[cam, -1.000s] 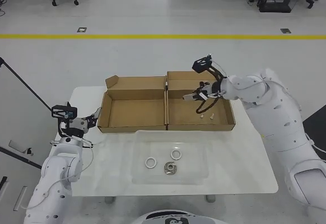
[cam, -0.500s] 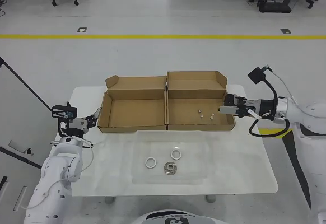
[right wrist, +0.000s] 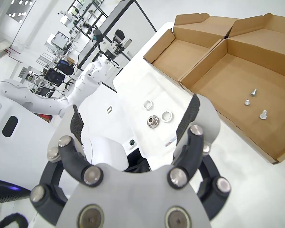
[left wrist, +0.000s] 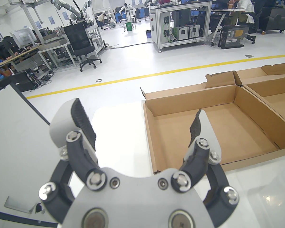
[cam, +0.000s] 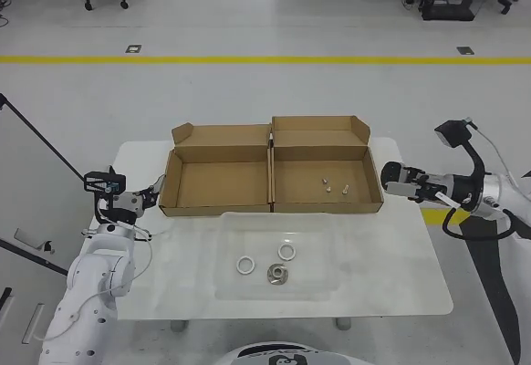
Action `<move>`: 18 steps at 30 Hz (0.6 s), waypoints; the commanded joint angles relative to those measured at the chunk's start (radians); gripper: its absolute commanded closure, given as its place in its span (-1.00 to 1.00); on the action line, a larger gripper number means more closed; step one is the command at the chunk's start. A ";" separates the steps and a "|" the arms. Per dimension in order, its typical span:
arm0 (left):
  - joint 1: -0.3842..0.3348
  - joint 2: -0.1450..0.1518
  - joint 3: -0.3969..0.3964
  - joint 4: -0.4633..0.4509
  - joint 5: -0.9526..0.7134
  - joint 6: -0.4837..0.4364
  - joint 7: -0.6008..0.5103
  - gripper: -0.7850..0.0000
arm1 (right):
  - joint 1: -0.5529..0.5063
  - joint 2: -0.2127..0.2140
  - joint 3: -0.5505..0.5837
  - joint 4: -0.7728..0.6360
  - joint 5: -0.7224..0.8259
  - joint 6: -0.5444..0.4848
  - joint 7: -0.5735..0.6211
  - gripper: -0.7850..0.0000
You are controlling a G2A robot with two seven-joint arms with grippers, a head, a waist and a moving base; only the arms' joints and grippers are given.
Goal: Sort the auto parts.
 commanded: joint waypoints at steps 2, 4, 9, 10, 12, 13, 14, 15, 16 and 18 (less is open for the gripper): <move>0.000 0.000 0.000 0.000 0.000 0.000 0.000 -1.00 | 0.000 0.000 0.000 0.000 0.000 0.000 0.000 -1.00; -0.007 0.002 -0.005 -0.019 0.025 -0.007 -0.009 -1.00 | 0.000 0.000 0.000 0.000 0.000 0.000 0.000 -1.00; -0.031 0.010 0.005 -0.138 0.087 -0.130 -0.124 -1.00 | 0.000 0.000 0.000 0.000 0.000 0.000 0.000 -1.00; -0.038 0.011 0.010 -0.159 0.090 -0.156 -0.155 -1.00 | 0.000 0.000 0.000 0.000 0.000 0.000 0.000 -1.00; -0.056 0.013 0.029 -0.199 0.096 -0.214 -0.218 -1.00 | 0.000 0.000 0.000 0.000 0.000 0.000 0.000 -1.00; -0.066 0.014 0.035 -0.215 0.092 -0.236 -0.248 -1.00 | 0.000 0.000 0.000 0.000 0.000 0.000 0.000 -1.00; -0.076 0.015 0.046 -0.233 0.085 -0.267 -0.278 -1.00 | 0.000 0.000 0.000 0.000 0.000 0.000 0.000 -1.00; -0.085 0.015 0.056 -0.247 0.070 -0.298 -0.312 -1.00 | 0.000 0.000 0.000 0.000 0.000 0.000 0.000 -1.00; -0.097 0.017 0.062 -0.262 0.066 -0.327 -0.344 -1.00 | 0.000 0.000 0.000 0.000 0.000 0.000 0.000 -1.00; -0.118 0.019 0.082 -0.286 0.046 -0.391 -0.419 -1.00 | 0.000 0.000 0.000 0.000 0.000 0.000 0.000 -1.00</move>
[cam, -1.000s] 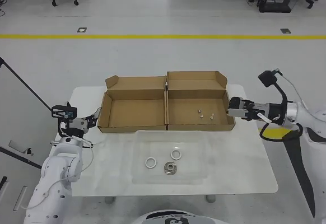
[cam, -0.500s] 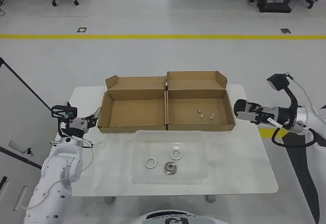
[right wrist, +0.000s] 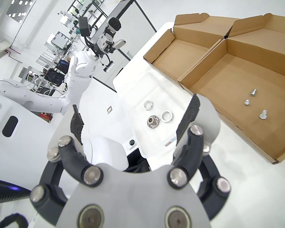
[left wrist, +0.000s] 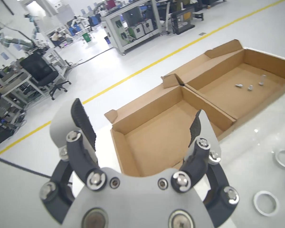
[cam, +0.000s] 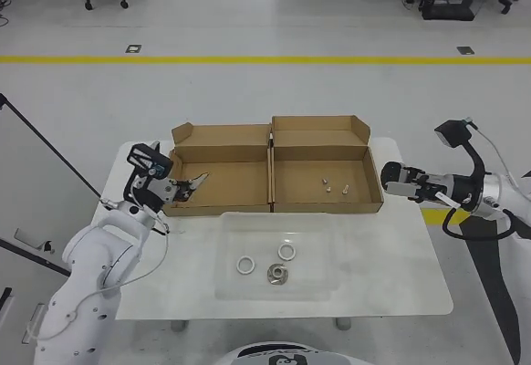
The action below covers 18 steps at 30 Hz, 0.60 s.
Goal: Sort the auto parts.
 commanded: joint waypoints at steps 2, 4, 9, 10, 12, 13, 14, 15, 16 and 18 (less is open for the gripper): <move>-0.037 0.004 0.034 -0.040 -0.040 -0.113 -0.130 -1.00 | 0.000 0.000 0.000 0.000 0.000 0.000 0.000 -1.00; -0.066 0.008 0.058 -0.062 -0.067 -0.182 -0.220 -1.00 | 0.000 0.000 0.000 0.000 0.000 0.000 0.000 -1.00; -0.144 0.010 0.138 -0.094 -0.188 -0.267 -0.424 -1.00 | 0.000 0.000 0.000 0.000 0.000 0.000 0.000 -1.00; -0.161 0.010 0.156 -0.102 -0.208 -0.276 -0.461 -1.00 | 0.000 0.000 0.000 0.000 0.000 0.000 0.000 -1.00; -0.194 0.009 0.198 -0.113 -0.265 -0.289 -0.536 -1.00 | 0.000 0.000 0.000 0.000 0.000 0.000 0.000 -1.00; -0.213 0.009 0.215 -0.116 -0.289 -0.292 -0.573 -1.00 | 0.000 0.000 0.000 0.000 0.000 0.000 0.000 -1.00; -0.232 0.009 0.238 -0.118 -0.319 -0.299 -0.609 -1.00 | 0.000 0.000 0.000 0.000 0.000 0.000 0.000 -1.00; -0.253 0.009 0.261 -0.121 -0.340 -0.303 -0.649 -1.00 | 0.000 0.000 0.000 0.000 0.000 0.000 0.000 -1.00; -0.274 0.008 0.286 -0.123 -0.361 -0.305 -0.685 -1.00 | 0.000 0.000 0.000 0.000 0.000 0.000 0.000 -1.00; -0.317 0.006 0.339 -0.118 -0.415 -0.303 -0.746 -1.00 | 0.000 0.000 0.000 0.000 0.000 0.000 0.000 -1.00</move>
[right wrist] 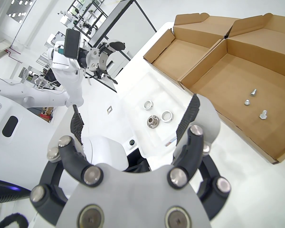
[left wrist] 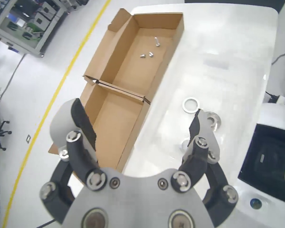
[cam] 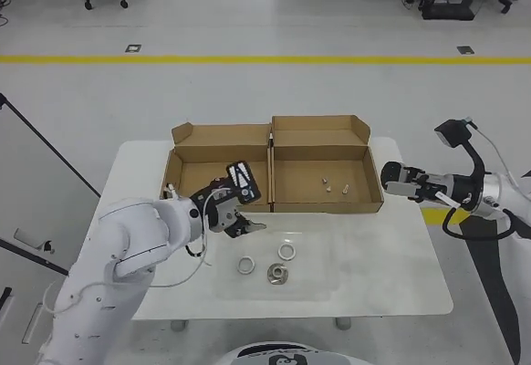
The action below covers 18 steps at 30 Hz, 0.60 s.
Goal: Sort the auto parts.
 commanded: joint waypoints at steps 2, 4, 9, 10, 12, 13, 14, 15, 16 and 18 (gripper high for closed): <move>-0.074 -0.004 0.088 0.018 -0.069 0.009 -0.103 -1.00 | 0.000 0.000 0.000 0.000 0.000 0.000 0.000 -1.00; -0.120 -0.007 0.149 0.043 -0.093 0.036 -0.131 -1.00 | 0.000 0.000 0.000 0.000 0.000 0.000 0.000 -1.00; -0.240 -0.009 0.310 0.126 -0.135 0.095 -0.190 -1.00 | 0.000 0.000 0.000 0.000 0.000 0.000 0.000 -1.00; -0.265 -0.010 0.337 0.139 -0.142 0.106 -0.201 -1.00 | 0.000 0.000 0.000 0.000 0.000 0.000 0.000 -1.00; -0.306 -0.013 0.387 0.168 -0.157 0.129 -0.224 -1.00 | 0.000 0.000 0.000 0.000 0.000 0.000 0.000 -1.00; -0.325 -0.015 0.408 0.181 -0.164 0.140 -0.235 -1.00 | 0.000 0.000 0.000 0.000 0.000 0.000 0.000 -1.00; -0.343 -0.017 0.432 0.198 -0.160 0.154 -0.249 -1.00 | 0.000 0.000 0.000 0.000 0.000 0.000 0.000 -1.00; -0.360 -0.019 0.453 0.211 -0.165 0.168 -0.263 -1.00 | 0.000 0.000 0.000 0.000 0.000 0.000 0.000 -1.00; -0.376 -0.022 0.472 0.221 -0.171 0.174 -0.269 -1.00 | 0.000 0.000 0.000 0.000 0.000 0.000 0.000 -1.00; -0.395 -0.028 0.495 0.247 -0.202 0.202 -0.283 -1.00 | 0.000 0.000 0.000 0.000 0.000 0.000 0.000 -1.00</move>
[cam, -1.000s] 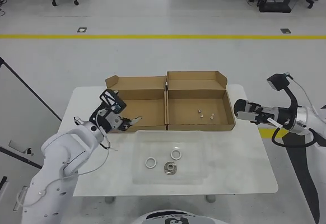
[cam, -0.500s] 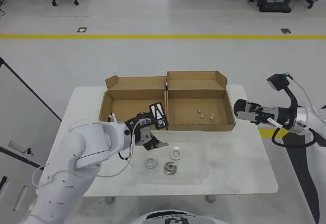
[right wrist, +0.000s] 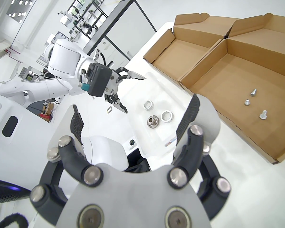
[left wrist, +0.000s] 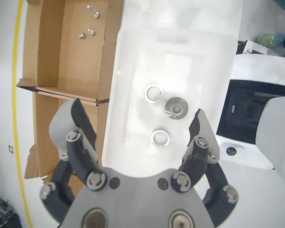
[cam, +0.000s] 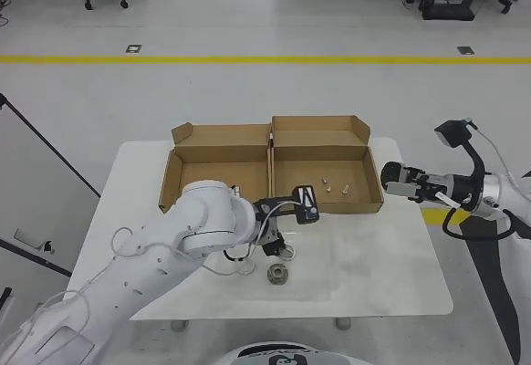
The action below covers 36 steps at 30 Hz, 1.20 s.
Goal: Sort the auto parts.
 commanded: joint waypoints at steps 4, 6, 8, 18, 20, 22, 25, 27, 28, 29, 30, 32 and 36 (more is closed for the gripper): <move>-0.042 -0.013 0.037 0.031 -0.024 0.039 0.000 -1.00 | 0.000 0.000 0.000 0.000 0.000 0.000 0.000 -1.00; -0.042 -0.013 0.037 0.031 -0.024 0.039 0.000 -1.00 | 0.000 0.000 0.000 0.000 0.000 0.000 0.000 -1.00; -0.042 -0.013 0.037 0.031 -0.024 0.039 0.000 -1.00 | 0.000 0.000 0.000 0.000 0.000 0.000 0.000 -1.00; -0.042 -0.013 0.037 0.031 -0.024 0.039 0.000 -1.00 | 0.000 0.000 0.000 0.000 0.000 0.000 0.000 -1.00; -0.039 -0.014 0.045 0.035 -0.032 0.031 -0.003 -1.00 | 0.000 0.000 0.000 0.000 0.000 0.000 0.000 -1.00; -0.059 -0.019 0.075 0.053 -0.034 0.022 -0.024 -1.00 | 0.000 0.000 0.000 0.000 0.000 0.000 0.000 -1.00; -0.129 -0.035 0.155 0.094 -0.062 0.050 -0.052 -1.00 | 0.000 0.000 0.000 0.000 0.000 0.000 0.000 -1.00; -0.182 -0.049 0.217 0.124 -0.092 0.069 -0.071 -1.00 | 0.000 0.000 0.000 0.000 0.000 0.000 0.000 -1.00; -0.206 -0.057 0.239 0.144 -0.116 0.073 -0.075 -1.00 | 0.000 0.000 0.000 0.000 0.000 0.000 0.000 -1.00; -0.230 -0.064 0.267 0.167 -0.127 0.085 -0.087 -1.00 | 0.000 0.000 0.000 0.000 0.000 0.000 0.000 -1.00; -0.252 -0.072 0.291 0.187 -0.138 0.100 -0.102 -1.00 | 0.000 0.000 0.000 0.000 0.000 0.000 0.000 -1.00; -0.289 -0.087 0.333 0.225 -0.168 0.122 -0.124 -1.00 | 0.000 0.000 0.000 0.000 0.000 0.000 0.000 -1.00; -0.328 -0.115 0.377 0.277 -0.192 0.147 -0.144 -1.00 | 0.000 0.000 0.000 0.000 0.000 0.000 0.000 -1.00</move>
